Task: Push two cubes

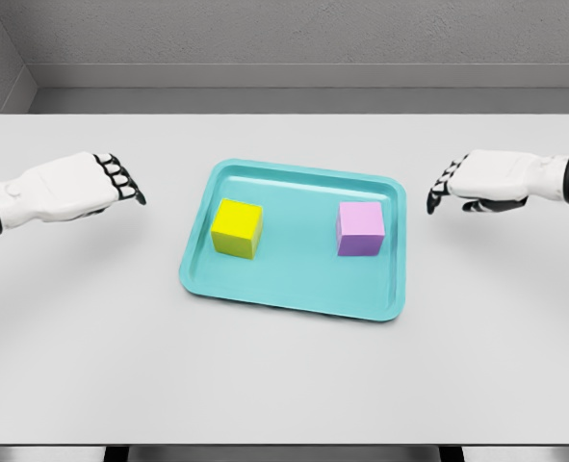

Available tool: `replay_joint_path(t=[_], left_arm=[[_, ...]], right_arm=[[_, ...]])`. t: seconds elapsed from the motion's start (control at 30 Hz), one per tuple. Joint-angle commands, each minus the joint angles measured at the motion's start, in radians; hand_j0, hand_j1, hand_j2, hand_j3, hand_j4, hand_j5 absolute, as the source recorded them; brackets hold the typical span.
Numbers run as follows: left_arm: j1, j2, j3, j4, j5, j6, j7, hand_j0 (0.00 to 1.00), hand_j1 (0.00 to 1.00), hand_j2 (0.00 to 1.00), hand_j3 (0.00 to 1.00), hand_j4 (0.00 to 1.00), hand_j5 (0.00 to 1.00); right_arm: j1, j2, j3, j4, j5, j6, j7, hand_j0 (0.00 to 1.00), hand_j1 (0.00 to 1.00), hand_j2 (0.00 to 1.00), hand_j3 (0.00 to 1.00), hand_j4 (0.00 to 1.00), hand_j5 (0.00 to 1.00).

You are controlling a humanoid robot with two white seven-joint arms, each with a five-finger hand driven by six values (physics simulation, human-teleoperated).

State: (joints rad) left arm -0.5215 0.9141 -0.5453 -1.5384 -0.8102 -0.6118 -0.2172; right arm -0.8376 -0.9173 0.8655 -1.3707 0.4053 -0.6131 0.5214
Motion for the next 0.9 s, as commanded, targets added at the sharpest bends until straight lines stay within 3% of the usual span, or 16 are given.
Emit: replay_joint_path(t=[0.0, 0.03, 0.1, 0.2, 0.27, 0.4, 0.5, 0.87], left_arm=[[0.0, 0.002, -0.01, -0.008, 0.006, 0.001, -0.025, 0.68, 0.68, 0.68, 0.68, 0.68, 0.68], [-0.006, 0.002, -0.01, -0.009, 0.006, 0.001, -0.027, 0.68, 0.68, 0.68, 0.68, 0.68, 0.68], [-0.057, 0.002, -0.077, -0.009, 0.006, 0.001, -0.037, 0.68, 0.68, 0.68, 0.68, 0.68, 0.68], [-0.067, 0.002, -0.091, -0.008, 0.003, 0.001, -0.044, 0.68, 0.68, 0.68, 0.68, 0.68, 0.68], [-0.106, 0.0, -0.148, -0.005, 0.002, 0.001, -0.048, 0.68, 0.68, 0.68, 0.68, 0.68, 0.68], [-0.115, 0.0, -0.156, -0.006, 0.0, 0.001, -0.05, 0.68, 0.68, 0.68, 0.68, 0.68, 0.68], [-0.147, -0.003, -0.203, -0.006, 0.0, 0.001, -0.051, 0.68, 0.68, 0.68, 0.68, 0.68, 0.68], [-0.183, -0.037, -0.249, -0.003, 0.0, 0.001, -0.073, 0.68, 0.68, 0.68, 0.68, 0.68, 0.68]], right_arm=[[-0.002, 0.018, -0.011, 0.001, -0.003, 0.002, 0.0, 0.6, 0.6, 0.6, 0.6, 0.6, 0.6], [0.0, 0.026, -0.011, 0.001, -0.005, 0.002, -0.001, 0.6, 0.6, 0.6, 0.6, 0.6, 0.6], [0.005, 0.048, -0.011, 0.01, -0.003, 0.002, 0.0, 0.58, 0.58, 0.58, 0.58, 0.58, 0.58], [0.017, 0.063, -0.011, 0.012, -0.002, 0.002, 0.0, 0.58, 0.58, 0.58, 0.58, 0.58, 0.58], [0.025, 0.067, -0.011, 0.012, 0.003, 0.002, 0.0, 0.58, 0.58, 0.58, 0.58, 0.58, 0.58], [0.032, 0.08, -0.011, 0.013, 0.006, 0.002, 0.002, 0.58, 0.58, 0.58, 0.58, 0.58, 0.58], [0.038, 0.118, -0.011, 0.048, 0.033, 0.002, 0.002, 0.58, 0.58, 0.58, 0.58, 0.58, 0.58], [0.038, 0.135, -0.01, 0.016, 0.033, 0.002, 0.009, 0.58, 0.58, 0.58, 0.58, 0.58, 0.58]])
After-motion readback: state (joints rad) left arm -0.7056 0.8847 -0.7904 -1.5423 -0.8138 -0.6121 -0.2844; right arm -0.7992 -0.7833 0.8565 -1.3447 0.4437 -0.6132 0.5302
